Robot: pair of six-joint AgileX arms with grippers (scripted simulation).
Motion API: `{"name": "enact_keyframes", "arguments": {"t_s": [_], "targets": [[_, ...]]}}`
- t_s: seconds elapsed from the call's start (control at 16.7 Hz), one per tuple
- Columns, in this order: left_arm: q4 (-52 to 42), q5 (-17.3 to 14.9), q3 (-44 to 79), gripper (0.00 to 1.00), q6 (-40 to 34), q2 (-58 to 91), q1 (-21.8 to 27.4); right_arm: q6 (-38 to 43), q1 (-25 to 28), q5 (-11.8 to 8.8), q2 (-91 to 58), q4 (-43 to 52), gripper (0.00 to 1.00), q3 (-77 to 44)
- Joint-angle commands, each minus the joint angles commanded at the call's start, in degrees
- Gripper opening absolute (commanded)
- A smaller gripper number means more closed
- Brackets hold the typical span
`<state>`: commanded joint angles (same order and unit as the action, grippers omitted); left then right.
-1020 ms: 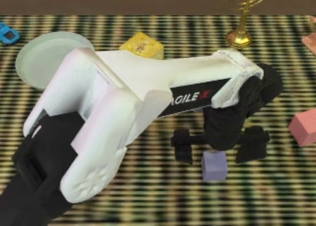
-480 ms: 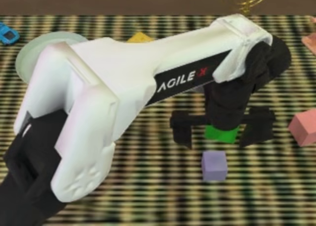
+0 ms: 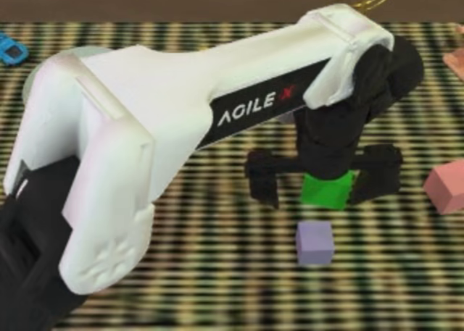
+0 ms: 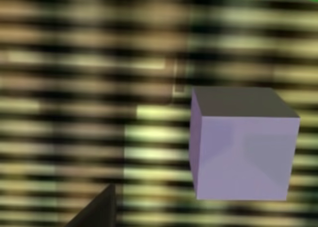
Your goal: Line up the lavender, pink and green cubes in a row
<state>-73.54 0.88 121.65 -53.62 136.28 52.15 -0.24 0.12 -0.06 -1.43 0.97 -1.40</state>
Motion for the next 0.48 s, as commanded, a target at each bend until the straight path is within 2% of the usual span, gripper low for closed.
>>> {"name": "enact_keyframes", "arguments": {"t_s": [0.24, 0.48], "targets": [[6.1, 0.4, -10.1, 1.0, 1.8, -10.7, -5.3, -1.3, 0.4, -0.1, -9.0, 5.5, 1.0, -8.2], [16.4, 0.7, -28.0, 1.0, 6.0, -30.8, -14.2, -3.5, 0.8, 0.0, -25.7, 14.3, 1.0, -20.9]]}}
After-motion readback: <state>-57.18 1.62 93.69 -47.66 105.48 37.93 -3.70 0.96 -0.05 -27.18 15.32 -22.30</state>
